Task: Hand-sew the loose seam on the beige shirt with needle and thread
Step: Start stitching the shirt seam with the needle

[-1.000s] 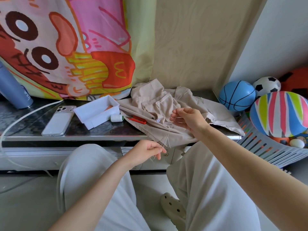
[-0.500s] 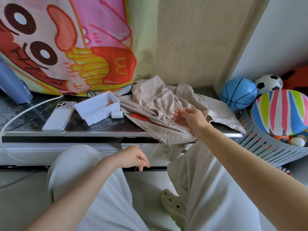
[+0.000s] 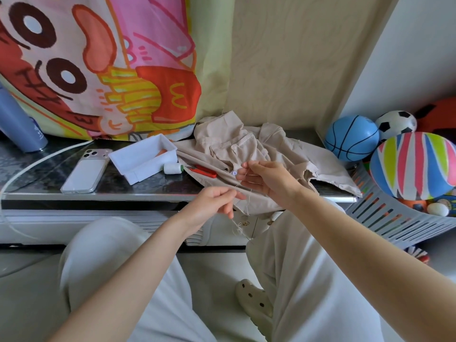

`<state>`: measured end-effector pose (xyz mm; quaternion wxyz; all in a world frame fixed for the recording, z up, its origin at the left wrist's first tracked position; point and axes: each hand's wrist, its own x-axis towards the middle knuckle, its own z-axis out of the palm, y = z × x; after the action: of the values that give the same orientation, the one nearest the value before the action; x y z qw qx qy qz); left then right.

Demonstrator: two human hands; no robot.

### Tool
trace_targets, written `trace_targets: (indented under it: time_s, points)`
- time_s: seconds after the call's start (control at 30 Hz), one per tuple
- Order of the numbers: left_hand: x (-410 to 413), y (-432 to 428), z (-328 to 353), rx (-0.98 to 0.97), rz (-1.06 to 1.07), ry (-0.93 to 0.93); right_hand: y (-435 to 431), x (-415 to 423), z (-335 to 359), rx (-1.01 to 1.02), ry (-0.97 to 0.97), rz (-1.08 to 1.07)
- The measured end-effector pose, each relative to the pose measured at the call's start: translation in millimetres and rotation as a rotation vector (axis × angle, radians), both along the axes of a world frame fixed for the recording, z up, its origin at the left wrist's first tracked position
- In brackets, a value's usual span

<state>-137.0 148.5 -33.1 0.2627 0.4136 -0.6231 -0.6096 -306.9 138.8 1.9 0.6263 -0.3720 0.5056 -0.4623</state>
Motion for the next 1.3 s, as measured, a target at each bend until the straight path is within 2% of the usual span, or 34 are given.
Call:
trace_targets:
  time_s: [0.13,0.23,0.4,0.87,1.03,1.13,1.2,1.23,1.3]
  points:
    - [14.3,-4.0,-9.3,-0.023,-0.012,-0.113,0.1,-4.2,8.0,0.096,-0.275,0.007]
    - [24.4,-5.2,-17.3,0.002,-0.013,-0.118,-1.2,-5.8,10.0,0.122,-0.328,-0.005]
    - [30.4,-3.2,-19.7,0.022,-0.034,-0.135,-2.5,-6.6,3.9,0.138,-0.309,-0.052]
    - [55.8,-0.3,-43.2,0.062,-0.260,-0.385,-23.5,-30.8,4.7,0.026,-0.151,-0.241]
    - [60.3,-2.0,-53.1,0.101,-0.447,-0.556,-29.6,-36.2,8.6,0.026,-0.129,-0.293]
    - [60.2,-6.0,-52.6,0.094,-0.618,-0.722,-27.2,-32.4,9.1,0.016,-0.095,-0.278]
    - [55.6,-8.5,-51.3,0.086,-0.633,-0.800,-23.5,-27.0,9.0,0.004,-0.066,-0.252]
    - [51.9,-9.8,-49.5,0.090,-0.574,-0.769,-21.6,-23.4,9.2,-0.003,-0.052,-0.228]
    - [40.3,-11.3,-40.9,0.076,-0.371,-0.548,-18.3,-16.3,8.9,-0.015,-0.014,-0.168]
